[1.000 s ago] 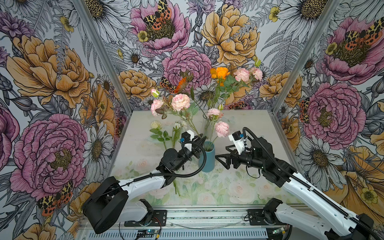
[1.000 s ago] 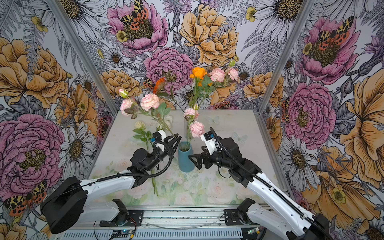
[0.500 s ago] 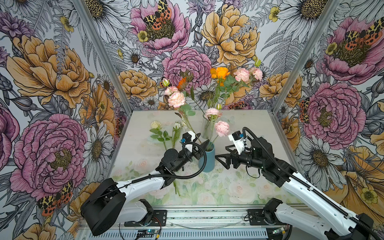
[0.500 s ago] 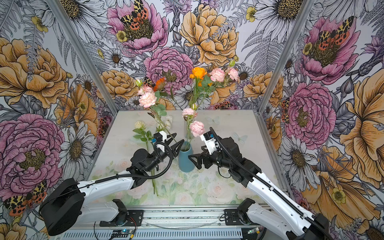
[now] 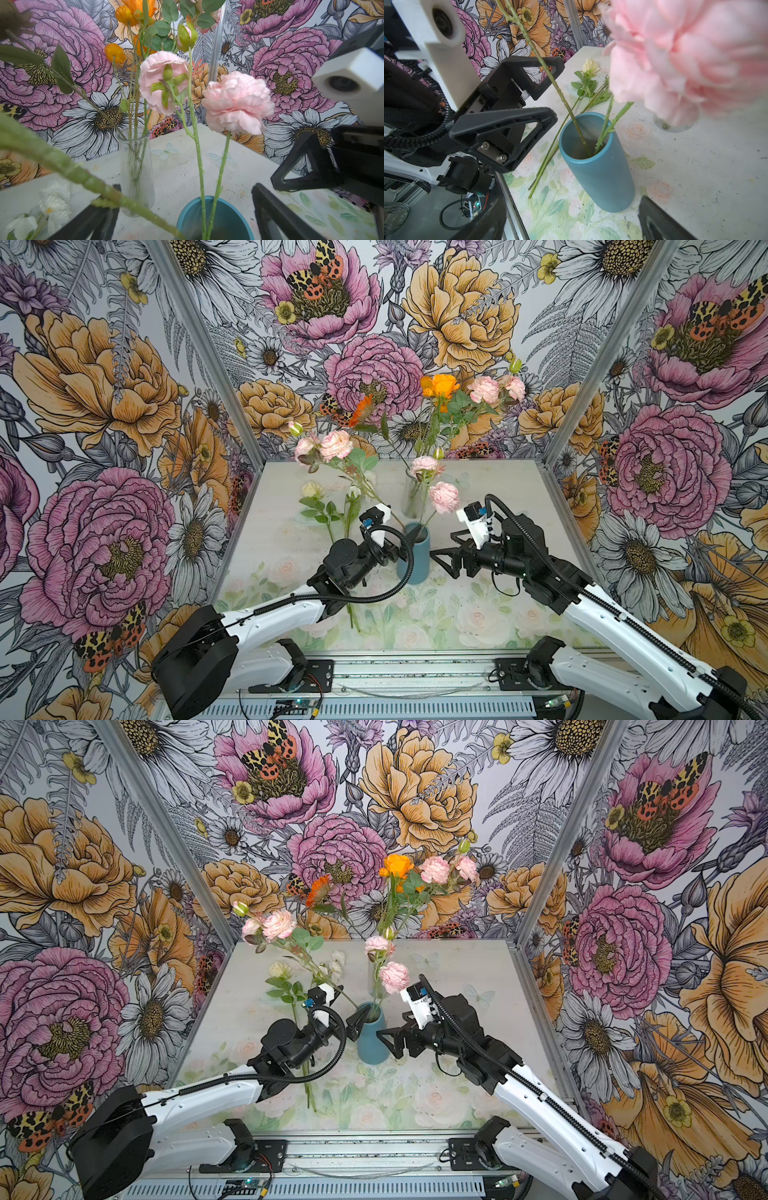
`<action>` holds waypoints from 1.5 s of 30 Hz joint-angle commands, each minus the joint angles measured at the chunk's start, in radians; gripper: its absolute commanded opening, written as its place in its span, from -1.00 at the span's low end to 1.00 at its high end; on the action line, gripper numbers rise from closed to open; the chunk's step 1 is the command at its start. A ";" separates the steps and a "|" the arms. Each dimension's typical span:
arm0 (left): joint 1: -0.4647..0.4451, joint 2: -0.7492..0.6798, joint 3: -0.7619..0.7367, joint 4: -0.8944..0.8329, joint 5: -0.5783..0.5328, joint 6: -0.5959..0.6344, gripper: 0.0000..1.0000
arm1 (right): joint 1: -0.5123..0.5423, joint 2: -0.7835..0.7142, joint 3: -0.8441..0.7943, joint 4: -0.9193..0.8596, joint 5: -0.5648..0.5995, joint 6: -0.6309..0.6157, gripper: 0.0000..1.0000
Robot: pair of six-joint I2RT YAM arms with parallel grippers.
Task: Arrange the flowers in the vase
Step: 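Lower the carnation stem into the teal vase with the left gripper, then release the carnation and move the left gripper down to the cream rose stem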
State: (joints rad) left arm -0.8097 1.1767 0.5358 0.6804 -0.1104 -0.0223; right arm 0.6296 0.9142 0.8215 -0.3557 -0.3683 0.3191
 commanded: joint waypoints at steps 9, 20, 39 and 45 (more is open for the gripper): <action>-0.045 -0.175 -0.005 -0.280 -0.148 -0.014 0.97 | 0.008 -0.001 0.026 0.032 -0.001 -0.038 0.99; -0.026 -0.584 -0.014 -0.889 -0.335 -0.188 0.97 | 0.075 0.001 0.009 0.030 0.082 -0.100 0.99; 0.557 -0.125 0.120 -1.170 0.022 -0.616 0.61 | 0.372 0.098 0.103 0.066 0.197 -0.102 0.99; 0.671 0.047 0.097 -0.935 0.136 -0.638 0.12 | 0.412 0.143 0.112 0.105 0.187 -0.101 0.99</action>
State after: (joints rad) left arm -0.1768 1.1835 0.6193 -0.4065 -0.0525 -0.6430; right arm 1.0290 1.0489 0.8951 -0.2996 -0.1902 0.2230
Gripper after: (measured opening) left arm 0.572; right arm 0.995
